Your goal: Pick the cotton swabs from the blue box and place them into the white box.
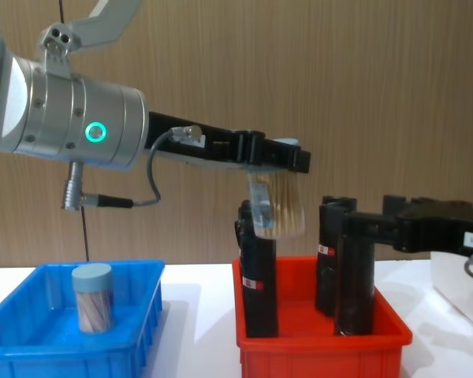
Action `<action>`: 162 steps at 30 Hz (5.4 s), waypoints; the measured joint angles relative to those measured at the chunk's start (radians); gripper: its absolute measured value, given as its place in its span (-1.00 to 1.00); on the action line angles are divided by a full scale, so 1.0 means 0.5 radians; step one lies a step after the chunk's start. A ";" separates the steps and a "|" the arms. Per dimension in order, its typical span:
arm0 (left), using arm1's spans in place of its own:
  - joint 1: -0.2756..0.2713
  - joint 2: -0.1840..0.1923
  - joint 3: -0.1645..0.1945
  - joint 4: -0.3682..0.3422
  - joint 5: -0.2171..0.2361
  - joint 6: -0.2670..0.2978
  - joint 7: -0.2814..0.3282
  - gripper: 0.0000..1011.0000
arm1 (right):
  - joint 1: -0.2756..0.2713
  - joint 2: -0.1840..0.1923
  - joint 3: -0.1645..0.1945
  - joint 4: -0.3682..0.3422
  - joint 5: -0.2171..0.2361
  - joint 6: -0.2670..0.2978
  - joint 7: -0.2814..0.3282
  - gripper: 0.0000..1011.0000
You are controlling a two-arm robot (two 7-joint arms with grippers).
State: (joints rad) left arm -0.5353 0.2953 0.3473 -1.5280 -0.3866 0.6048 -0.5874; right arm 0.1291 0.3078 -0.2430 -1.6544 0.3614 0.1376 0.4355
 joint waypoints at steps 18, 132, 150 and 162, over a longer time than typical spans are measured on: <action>0.000 0.000 0.000 0.000 0.000 0.000 0.000 0.32 | 0.120 -0.063 -0.049 0.122 -0.043 0.051 0.126 0.98; 0.000 0.000 0.000 0.000 0.000 0.000 0.000 0.99 | 0.452 -0.216 -0.216 0.458 -0.124 0.051 0.333 0.31; 0.000 0.000 0.000 0.000 0.000 0.000 0.000 0.99 | 0.407 -0.159 -0.162 0.502 -0.054 0.012 0.107 0.31; 0.000 0.000 0.000 0.000 0.000 0.000 0.000 0.99 | 0.413 -0.102 -0.076 0.576 -0.019 -0.035 -0.079 0.31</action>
State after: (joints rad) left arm -0.5352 0.2953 0.3473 -1.5280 -0.3865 0.6048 -0.5873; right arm 0.3357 0.2570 -0.2813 -1.3665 0.3521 0.1201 0.3962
